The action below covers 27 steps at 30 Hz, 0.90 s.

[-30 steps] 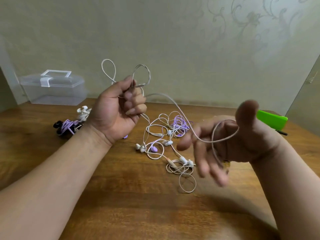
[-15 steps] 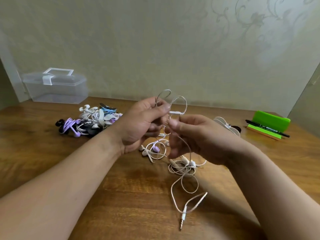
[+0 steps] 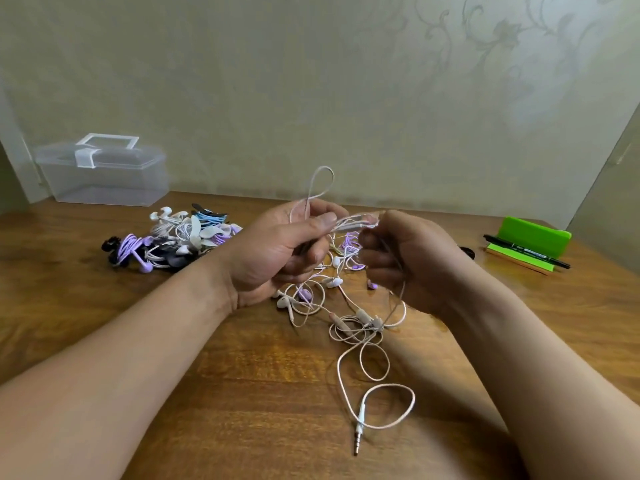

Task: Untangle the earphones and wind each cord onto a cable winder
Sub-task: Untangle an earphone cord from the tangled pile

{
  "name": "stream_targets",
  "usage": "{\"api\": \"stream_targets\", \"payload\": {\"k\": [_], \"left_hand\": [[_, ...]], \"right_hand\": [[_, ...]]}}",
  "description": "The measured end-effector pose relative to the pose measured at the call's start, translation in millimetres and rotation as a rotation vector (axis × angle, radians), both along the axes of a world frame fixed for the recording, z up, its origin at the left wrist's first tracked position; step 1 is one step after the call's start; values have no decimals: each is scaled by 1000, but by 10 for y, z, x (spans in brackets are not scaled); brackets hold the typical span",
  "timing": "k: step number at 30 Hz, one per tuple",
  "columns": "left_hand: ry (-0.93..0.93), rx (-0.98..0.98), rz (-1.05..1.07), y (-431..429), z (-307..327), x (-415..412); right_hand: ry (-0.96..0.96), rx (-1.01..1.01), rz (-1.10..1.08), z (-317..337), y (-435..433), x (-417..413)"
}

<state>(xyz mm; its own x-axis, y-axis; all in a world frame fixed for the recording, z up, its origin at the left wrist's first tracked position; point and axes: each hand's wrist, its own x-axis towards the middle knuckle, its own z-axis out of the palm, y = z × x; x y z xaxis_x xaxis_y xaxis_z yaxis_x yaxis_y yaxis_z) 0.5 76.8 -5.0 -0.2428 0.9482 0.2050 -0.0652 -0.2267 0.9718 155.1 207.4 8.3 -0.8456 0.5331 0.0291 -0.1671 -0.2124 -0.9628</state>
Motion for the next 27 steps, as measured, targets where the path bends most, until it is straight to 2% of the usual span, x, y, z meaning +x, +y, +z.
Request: {"api": "stream_targets", "payload": {"k": [2,4,7,9,14,17,19,21,23,25,27], "left_hand": [[77,-71,47,0,-14,-11],[96,-120,68,-3,-14,-14],[26,-118,141,1,15,-42],[-54,-82,216,10,28,-86],[-439,105,351,18,97,-243],[-625,222,404,-36,160,-364],[-689,281,420,-73,172,-436],[-696,323,405,-100,166,-485],[-638,335,376,-121,173,-496],[-549,318,337,-125,190,-456],[-457,283,254,-127,219,-356]], "right_hand": [[103,-97,-101,26,83,13],[291,-224,-132,73,160,46],[517,-406,-130,123,282,144],[533,-441,-77,145,330,203],[295,-166,-125,134,387,220],[69,25,-132,95,394,217],[-115,182,-62,65,350,239],[-316,360,124,19,299,287],[-456,519,422,1,211,328],[-504,577,697,15,138,362],[-491,599,846,48,120,387]]}}
